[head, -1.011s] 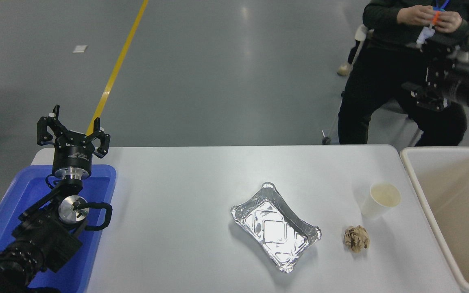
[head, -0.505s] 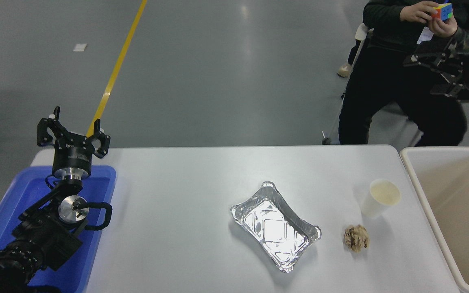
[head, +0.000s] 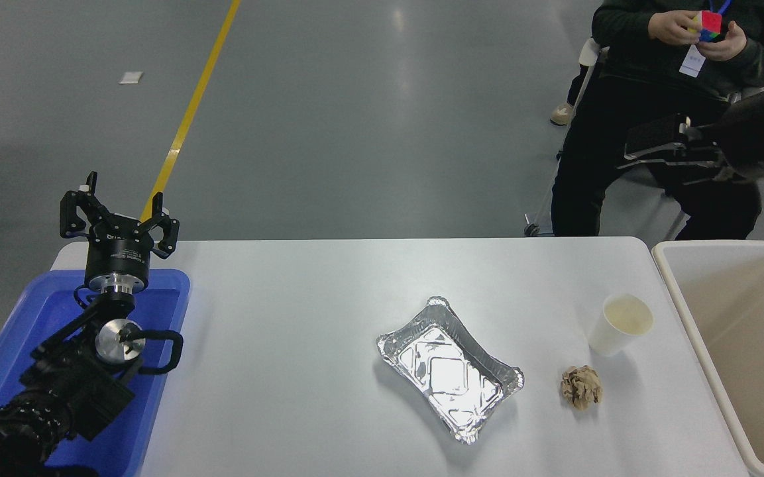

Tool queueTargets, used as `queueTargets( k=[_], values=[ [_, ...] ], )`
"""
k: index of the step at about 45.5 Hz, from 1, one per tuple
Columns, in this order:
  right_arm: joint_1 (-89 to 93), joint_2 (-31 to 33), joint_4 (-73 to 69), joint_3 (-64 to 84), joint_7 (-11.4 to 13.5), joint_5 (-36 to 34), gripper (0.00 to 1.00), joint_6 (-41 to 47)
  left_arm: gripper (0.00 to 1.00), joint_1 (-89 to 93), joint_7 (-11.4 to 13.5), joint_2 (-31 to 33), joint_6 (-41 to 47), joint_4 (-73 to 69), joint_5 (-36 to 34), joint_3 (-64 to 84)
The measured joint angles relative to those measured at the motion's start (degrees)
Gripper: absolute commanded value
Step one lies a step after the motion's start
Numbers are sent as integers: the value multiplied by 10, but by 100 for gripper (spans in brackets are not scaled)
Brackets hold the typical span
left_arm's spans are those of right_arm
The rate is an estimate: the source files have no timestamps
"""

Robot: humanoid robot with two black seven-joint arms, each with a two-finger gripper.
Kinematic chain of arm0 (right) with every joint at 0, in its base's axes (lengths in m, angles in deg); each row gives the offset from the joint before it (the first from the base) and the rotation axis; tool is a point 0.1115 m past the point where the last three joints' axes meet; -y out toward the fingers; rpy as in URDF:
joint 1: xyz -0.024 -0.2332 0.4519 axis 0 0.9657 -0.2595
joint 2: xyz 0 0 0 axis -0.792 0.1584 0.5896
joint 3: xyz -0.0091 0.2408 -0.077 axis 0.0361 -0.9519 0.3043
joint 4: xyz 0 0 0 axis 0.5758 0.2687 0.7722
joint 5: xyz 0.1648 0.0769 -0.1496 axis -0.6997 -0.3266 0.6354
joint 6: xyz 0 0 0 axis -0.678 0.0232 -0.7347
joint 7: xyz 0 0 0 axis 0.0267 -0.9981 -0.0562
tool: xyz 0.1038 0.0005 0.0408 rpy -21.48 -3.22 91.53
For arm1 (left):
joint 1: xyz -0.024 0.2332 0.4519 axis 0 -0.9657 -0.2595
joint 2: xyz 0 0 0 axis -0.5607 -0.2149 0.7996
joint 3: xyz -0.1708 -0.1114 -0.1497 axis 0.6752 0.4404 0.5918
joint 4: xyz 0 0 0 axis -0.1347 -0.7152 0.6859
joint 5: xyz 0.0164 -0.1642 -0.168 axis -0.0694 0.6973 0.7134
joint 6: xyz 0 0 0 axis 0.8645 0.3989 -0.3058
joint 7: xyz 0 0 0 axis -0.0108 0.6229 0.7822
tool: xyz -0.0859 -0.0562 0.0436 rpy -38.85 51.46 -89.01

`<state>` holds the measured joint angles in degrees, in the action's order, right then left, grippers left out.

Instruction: Pick up paper cup place in dustbin

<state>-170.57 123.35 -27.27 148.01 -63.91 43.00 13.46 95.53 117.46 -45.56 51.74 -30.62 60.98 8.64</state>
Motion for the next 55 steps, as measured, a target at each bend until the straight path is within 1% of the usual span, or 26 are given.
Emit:
queueTargets(
  k=[8, 14, 24, 31, 43, 55],
  values=[
    [-10, -50, -16, 4, -19, -7, 100, 35, 99, 0, 0, 0, 0, 0, 0, 0],
    [-15, -78, -21, -2, -28, -44, 100, 60, 99, 0, 0, 0, 0, 0, 0, 0],
    [-17, -107, -25, -4, -31, -122, 100, 75, 99, 0, 0, 0, 0, 0, 0, 0],
    [-17, -115, -25, 6, -32, -156, 100, 77, 99, 0, 0, 0, 0, 0, 0, 0],
    [-7, -129, -25, 11, -33, -177, 100, 77, 99, 0, 0, 0, 0, 0, 0, 0],
    [27, -151, -17, 11, -35, -174, 100, 36, 99, 0, 0, 0, 0, 0, 0, 0]
  ],
)
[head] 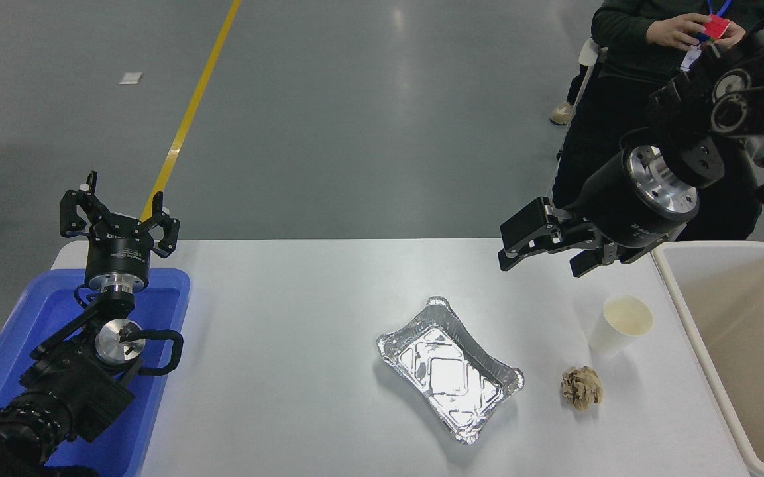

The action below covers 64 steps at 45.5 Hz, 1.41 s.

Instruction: Pick up paper cup place in dustbin

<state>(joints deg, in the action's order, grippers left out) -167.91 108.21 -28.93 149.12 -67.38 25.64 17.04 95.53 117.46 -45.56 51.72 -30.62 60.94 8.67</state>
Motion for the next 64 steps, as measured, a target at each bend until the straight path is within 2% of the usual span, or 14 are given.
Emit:
queueTargets(
  k=[7, 14, 21, 32, 46, 64],
  values=[
    [30, -10, 8, 0, -1, 34, 100, -41, 99, 0, 0, 0, 0, 0, 0, 0],
    [68, -9, 32, 8, -2, 108, 100, -69, 99, 0, 0, 0, 0, 0, 0, 0],
    [125, 17, 76, 19, -2, 212, 100, -84, 99, 0, 0, 0, 0, 0, 0, 0],
    [222, 65, 162, 7, -2, 304, 100, -91, 99, 0, 0, 0, 0, 0, 0, 0],
    [361, 102, 285, -59, -3, 349, 100, -95, 99, 0, 0, 0, 0, 0, 0, 0],
    [488, 103, 386, -116, -7, 362, 100, -127, 99, 0, 0, 0, 0, 0, 0, 0]
  ],
)
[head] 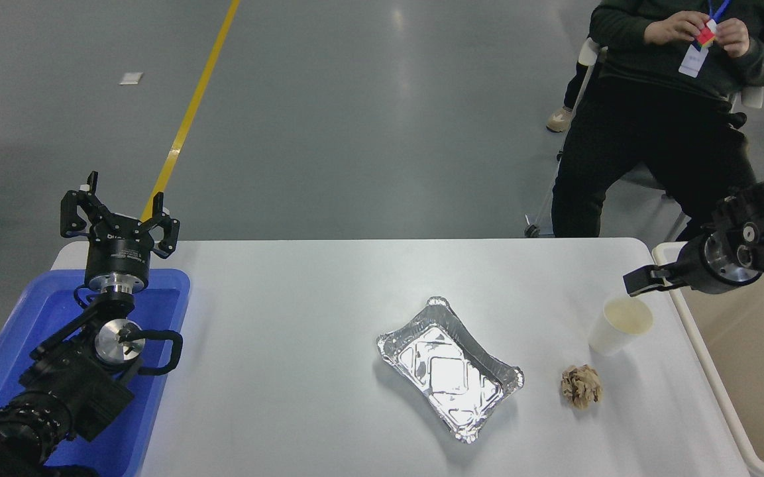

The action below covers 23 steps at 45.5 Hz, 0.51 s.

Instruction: Pick up paper cup place in dustbin

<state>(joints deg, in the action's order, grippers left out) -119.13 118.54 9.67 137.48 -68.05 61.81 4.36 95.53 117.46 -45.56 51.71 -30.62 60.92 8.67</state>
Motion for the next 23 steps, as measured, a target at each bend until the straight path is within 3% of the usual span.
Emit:
queueTargets(
  k=[15, 19, 23],
  values=[
    [62, -17, 37, -10, -3, 2, 96, -36, 99, 0, 0, 0, 0, 0, 0, 0],
    [76, -25, 50, -12, -3, 2, 91, -45, 99, 0, 0, 0, 0, 0, 0, 0],
    [87, -31, 62, -14, -3, 2, 79, -52, 99, 0, 0, 0, 0, 0, 0, 0]
  ],
)
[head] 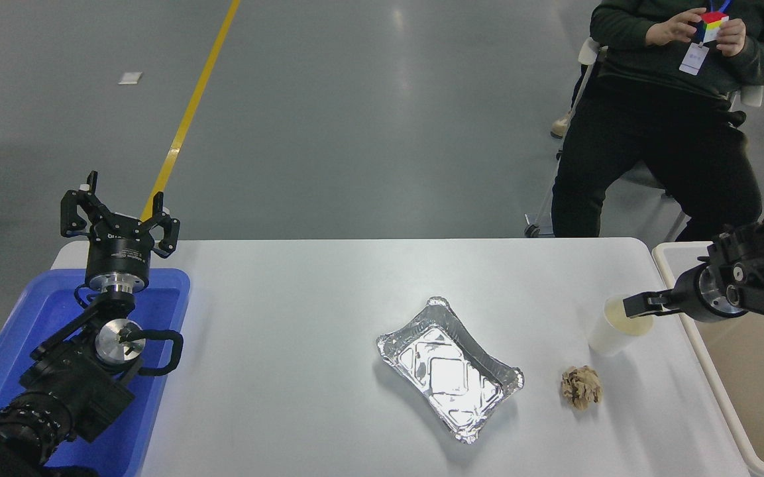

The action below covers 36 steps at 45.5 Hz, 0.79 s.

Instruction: Pick up paper cup place in dustbin

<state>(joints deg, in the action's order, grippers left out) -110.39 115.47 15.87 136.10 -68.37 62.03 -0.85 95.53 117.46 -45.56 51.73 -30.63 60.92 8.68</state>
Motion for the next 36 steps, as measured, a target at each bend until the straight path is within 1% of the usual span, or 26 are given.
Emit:
queueTargets(
  k=[6, 10, 12, 13, 14, 22, 36],
  values=[
    [14, -6, 13, -1, 0, 0, 52, -7, 99, 0, 0, 0, 0, 0, 0, 0],
    [22, -8, 18, -1, -1, 0, 31, -9, 99, 0, 0, 0, 0, 0, 0, 0],
    [25, -8, 20, -1, -2, 0, 22, -10, 99, 0, 0, 0, 0, 0, 0, 0],
    [26, -9, 21, -1, -3, 1, 13, -11, 99, 0, 0, 0, 0, 0, 0, 0],
    [27, -9, 22, -1, -5, 1, 0, -11, 99, 0, 0, 0, 0, 0, 0, 0],
    [33, -12, 26, -2, -12, 3, 0, -13, 99, 0, 0, 0, 0, 0, 0, 0],
    [34, -14, 28, -2, -17, 3, 0, -15, 99, 0, 0, 0, 0, 0, 0, 0]
  ],
)
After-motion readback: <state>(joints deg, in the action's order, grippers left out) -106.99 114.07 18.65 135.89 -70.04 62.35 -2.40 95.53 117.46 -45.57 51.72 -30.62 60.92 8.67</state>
